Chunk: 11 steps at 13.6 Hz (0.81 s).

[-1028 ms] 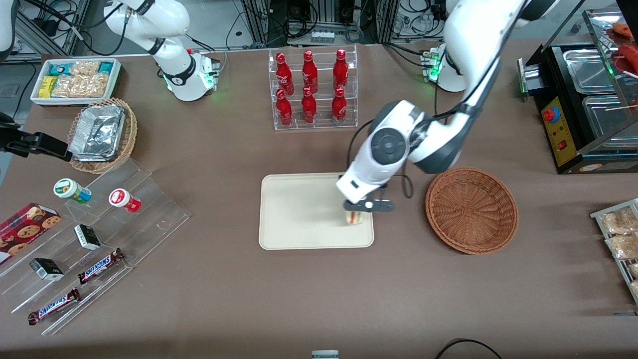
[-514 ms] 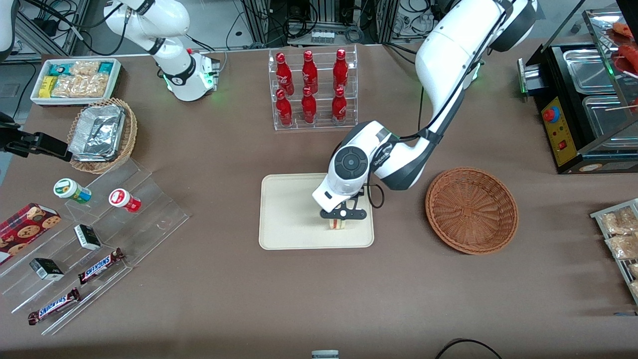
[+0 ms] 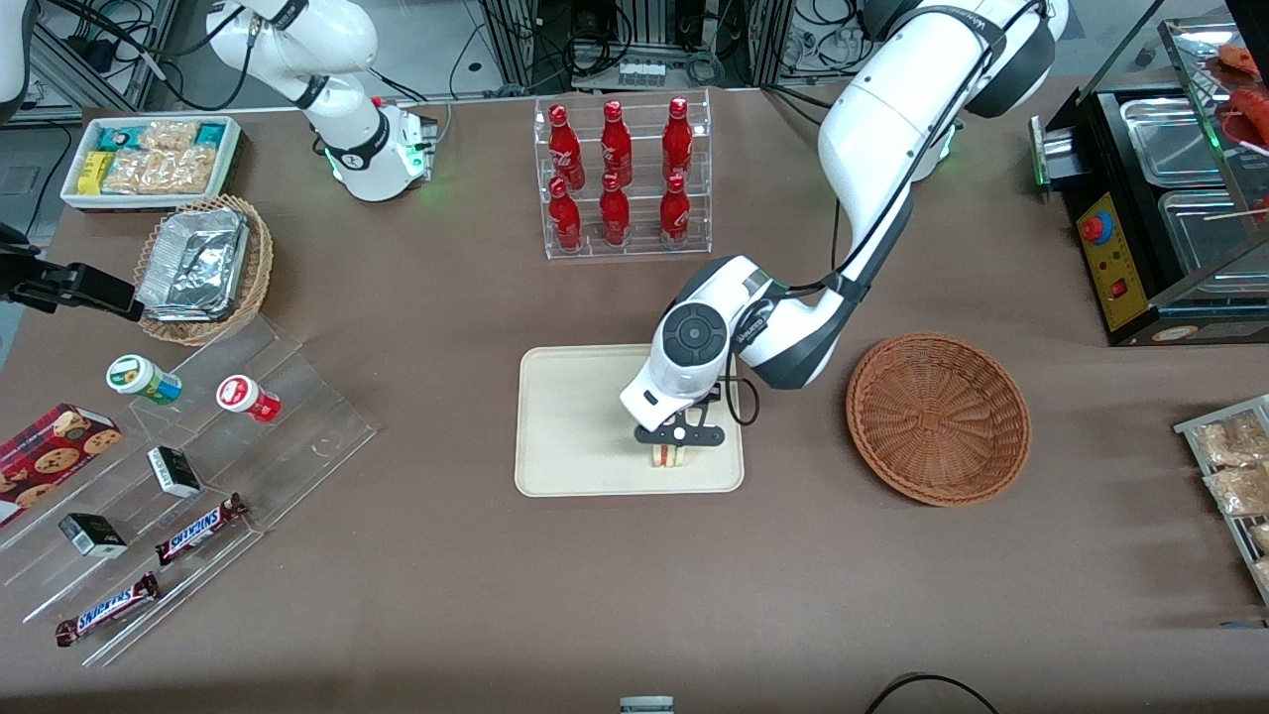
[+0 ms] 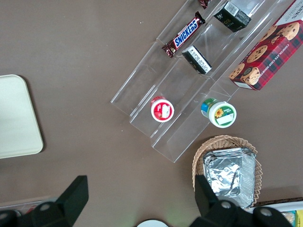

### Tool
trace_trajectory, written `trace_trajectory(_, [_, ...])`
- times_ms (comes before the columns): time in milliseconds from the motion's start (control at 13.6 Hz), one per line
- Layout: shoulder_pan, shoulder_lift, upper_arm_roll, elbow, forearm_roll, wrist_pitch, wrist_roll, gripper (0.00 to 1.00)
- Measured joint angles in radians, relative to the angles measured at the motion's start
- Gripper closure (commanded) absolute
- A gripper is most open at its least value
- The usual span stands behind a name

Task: Place sandwich from basket to tray
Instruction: 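Lower the sandwich onto the white tray with the left gripper, then open the left gripper, release the sandwich and raise away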

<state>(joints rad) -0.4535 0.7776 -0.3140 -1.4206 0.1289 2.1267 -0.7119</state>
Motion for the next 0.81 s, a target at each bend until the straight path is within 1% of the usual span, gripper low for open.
trace_trajectory(73, [0.0,0.0,0.0,0.0,0.0,0.0,0.0,0.52])
trace_trajectory(147, [0.0,0.0,0.0,0.001,0.001,0.0,0.0,0.08])
trace_trajectory(220, [0.0,0.0,0.0,0.001,0.005,0.0,0.0,0.0])
trace_trajectory(807, [0.001,-0.006,0.002,0.025,0.025,-0.01,-0.032,0.0])
